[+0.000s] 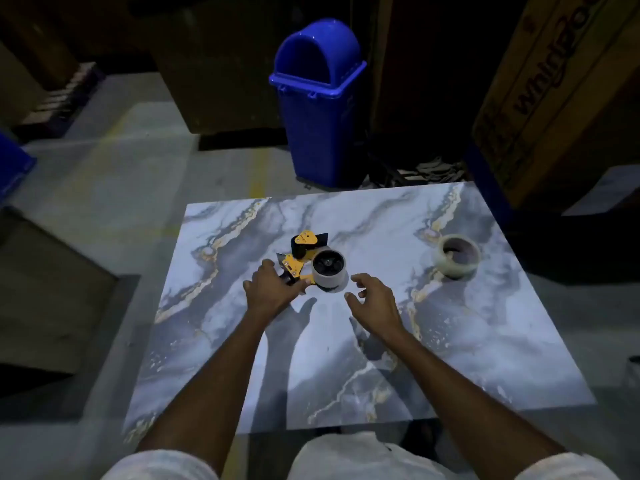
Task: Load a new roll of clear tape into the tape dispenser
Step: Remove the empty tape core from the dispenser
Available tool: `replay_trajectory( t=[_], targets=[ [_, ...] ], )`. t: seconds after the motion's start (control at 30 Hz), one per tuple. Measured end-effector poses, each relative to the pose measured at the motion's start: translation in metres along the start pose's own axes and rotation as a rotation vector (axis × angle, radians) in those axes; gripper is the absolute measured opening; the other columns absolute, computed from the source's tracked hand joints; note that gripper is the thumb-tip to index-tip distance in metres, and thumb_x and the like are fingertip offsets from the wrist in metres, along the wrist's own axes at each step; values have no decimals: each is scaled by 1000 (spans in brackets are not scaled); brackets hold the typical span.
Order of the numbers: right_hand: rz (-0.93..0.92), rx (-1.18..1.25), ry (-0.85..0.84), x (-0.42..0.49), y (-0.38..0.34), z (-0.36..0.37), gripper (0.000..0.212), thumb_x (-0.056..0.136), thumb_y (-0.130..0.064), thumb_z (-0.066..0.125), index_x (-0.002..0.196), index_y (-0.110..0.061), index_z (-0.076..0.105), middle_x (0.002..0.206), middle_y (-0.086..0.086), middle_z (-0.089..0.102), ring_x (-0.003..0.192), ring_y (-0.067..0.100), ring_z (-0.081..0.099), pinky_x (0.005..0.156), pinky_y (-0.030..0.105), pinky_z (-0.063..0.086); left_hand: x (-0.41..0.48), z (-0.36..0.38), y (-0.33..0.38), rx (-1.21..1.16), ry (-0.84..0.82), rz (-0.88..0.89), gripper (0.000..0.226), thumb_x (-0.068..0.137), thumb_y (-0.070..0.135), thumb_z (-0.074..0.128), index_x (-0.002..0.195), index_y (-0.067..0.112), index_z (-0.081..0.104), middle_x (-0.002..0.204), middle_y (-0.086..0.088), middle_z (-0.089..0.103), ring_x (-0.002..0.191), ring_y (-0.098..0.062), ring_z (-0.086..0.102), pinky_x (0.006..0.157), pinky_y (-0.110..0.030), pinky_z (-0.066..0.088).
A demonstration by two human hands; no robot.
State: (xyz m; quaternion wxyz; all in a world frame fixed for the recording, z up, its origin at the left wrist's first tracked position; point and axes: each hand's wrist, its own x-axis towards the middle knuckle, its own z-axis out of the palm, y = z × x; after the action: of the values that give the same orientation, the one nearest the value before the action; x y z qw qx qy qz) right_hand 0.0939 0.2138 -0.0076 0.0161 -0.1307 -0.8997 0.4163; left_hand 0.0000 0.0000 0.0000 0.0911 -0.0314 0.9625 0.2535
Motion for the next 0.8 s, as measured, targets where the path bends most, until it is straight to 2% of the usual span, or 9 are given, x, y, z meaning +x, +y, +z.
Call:
replay_trajectory(
  t=[0.13,0.17,0.23,0.33,0.43,0.53,0.63,0.7,0.8],
  targets=[
    [50,-36,-70,5,-2,-4,46,89,-31,71,131,-16,60,120,11,65,94,22,66,82,30,49,19,-10,5,186,-216,-41,72,69,86,65,83,16,51,82,-1,59,98,-30,65,91,-46,47],
    [64,-29,-72,5,1,-4,46,90,-32,70,131,-17,60,121,10,65,94,21,66,83,30,50,24,-8,5,178,-255,-33,67,71,83,67,71,19,50,72,0,55,91,-30,65,79,-39,49],
    [97,-14,-72,4,6,-5,44,90,-33,69,131,-18,60,121,8,66,93,18,65,83,30,50,25,-4,7,176,-326,10,63,76,74,71,57,19,44,61,-1,48,76,-28,61,57,-31,38],
    [119,-14,-64,6,14,-10,42,90,-33,69,129,-18,61,121,8,67,91,16,64,84,30,50,23,2,10,204,-362,67,52,81,66,71,63,24,48,65,2,51,76,-23,60,55,-30,36],
    [122,-6,-53,12,17,-16,46,89,-31,71,131,-17,59,122,9,67,97,20,66,85,31,50,12,10,14,205,-278,105,45,83,63,69,74,23,51,74,0,56,82,-27,63,62,-31,40],
    [84,39,-15,20,17,-21,66,84,-34,76,141,-17,48,133,12,58,115,28,60,94,40,51,-5,13,19,192,-148,179,43,84,57,71,88,17,56,93,-13,70,91,-37,68,66,-35,44],
    [105,103,-2,24,16,-24,94,75,-54,77,152,-23,31,148,12,42,129,32,50,101,52,48,-22,15,31,155,-40,230,37,85,45,71,102,14,62,99,-15,73,94,-40,68,71,-40,52],
    [132,139,2,25,11,-24,106,69,-68,73,153,-28,23,151,11,37,133,32,46,103,50,47,-33,16,40,149,7,243,37,86,45,70,103,14,62,98,-15,73,93,-40,68,71,-42,54],
    [139,131,38,27,3,-26,106,72,-65,77,153,-26,22,151,12,35,138,32,40,105,45,42,-43,14,52,130,15,241,38,85,52,70,96,17,60,95,-12,73,88,-38,69,67,-39,53]
  ],
)
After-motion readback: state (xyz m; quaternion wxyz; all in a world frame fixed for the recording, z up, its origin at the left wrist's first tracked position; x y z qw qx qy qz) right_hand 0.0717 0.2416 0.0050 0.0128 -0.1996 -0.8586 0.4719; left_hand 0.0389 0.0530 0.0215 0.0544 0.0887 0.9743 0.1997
